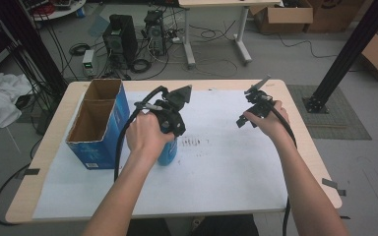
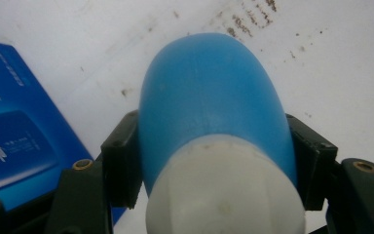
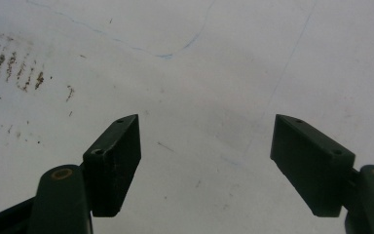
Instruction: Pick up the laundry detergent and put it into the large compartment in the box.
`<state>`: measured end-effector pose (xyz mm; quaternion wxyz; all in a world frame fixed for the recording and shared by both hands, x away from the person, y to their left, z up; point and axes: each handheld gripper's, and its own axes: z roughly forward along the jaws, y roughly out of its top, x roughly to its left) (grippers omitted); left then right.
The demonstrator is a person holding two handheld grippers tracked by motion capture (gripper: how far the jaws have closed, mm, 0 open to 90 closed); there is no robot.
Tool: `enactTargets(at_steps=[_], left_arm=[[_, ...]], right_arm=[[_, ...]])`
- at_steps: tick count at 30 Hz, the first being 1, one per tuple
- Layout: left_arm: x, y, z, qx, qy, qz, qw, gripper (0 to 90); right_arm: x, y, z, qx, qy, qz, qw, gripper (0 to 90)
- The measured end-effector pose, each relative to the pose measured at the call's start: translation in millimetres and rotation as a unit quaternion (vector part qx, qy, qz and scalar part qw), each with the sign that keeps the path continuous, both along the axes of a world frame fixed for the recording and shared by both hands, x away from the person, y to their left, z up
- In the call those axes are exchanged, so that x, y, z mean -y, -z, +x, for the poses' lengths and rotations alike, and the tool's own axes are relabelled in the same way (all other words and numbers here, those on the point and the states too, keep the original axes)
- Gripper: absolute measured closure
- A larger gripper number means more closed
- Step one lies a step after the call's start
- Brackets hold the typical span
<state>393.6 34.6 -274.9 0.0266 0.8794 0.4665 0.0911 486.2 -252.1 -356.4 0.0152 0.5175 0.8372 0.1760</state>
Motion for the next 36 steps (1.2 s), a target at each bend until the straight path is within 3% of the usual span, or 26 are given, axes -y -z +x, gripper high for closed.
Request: enactTargets(at_steps=[7, 12, 18, 21, 27, 30, 33, 36], left_arm=[[-10.3, -20.6, -4.4, -0.003, 0.041, -0.032, 0.9987, 36.3], [-13.3, -41.8, -8.7, 0.0, 0.09, -0.039, 0.9952, 36.5], [-18.2, -67.7, -11.7, 0.006, 0.118, -0.046, 0.9919, 36.6], [-20.6, -82.4, -14.1, 0.008, 0.142, -0.049, 0.9887, 36.6], [-24.6, -110.9, -21.9, 0.008, 0.198, -0.056, 0.9786, 36.7], [-26.8, -124.6, -25.5, 0.01, 0.217, -0.052, 0.9748, 36.7], [-31.0, -137.7, -27.6, 0.014, 0.219, -0.049, 0.9743, 36.8], [-38.8, -150.2, -27.7, 0.021, 0.204, -0.055, 0.9771, 36.8]], right_arm=[[-0.3, -3.1, -1.3, 0.003, -0.001, 0.0, 1.0, 27.2], [0.1, -5.1, -1.6, 0.005, -0.004, 0.0, 1.0, 27.2], [-1.1, -8.9, -2.3, 0.009, -0.007, 0.0, 0.9999, 27.3], [-0.8, -10.0, -2.4, 0.01, -0.012, 0.0, 0.9999, 27.4], [-0.2, -10.9, -2.2, 0.01, -0.015, 0.002, 0.9998, 27.3], [-0.6, -11.2, -2.2, 0.011, -0.018, 0.002, 0.9998, 26.4], [-0.6, -11.9, -2.8, 0.011, -0.019, 0.003, 0.9998, 26.3], [-0.5, -12.1, -3.1, 0.012, -0.019, 0.002, 0.9997, 26.3]])
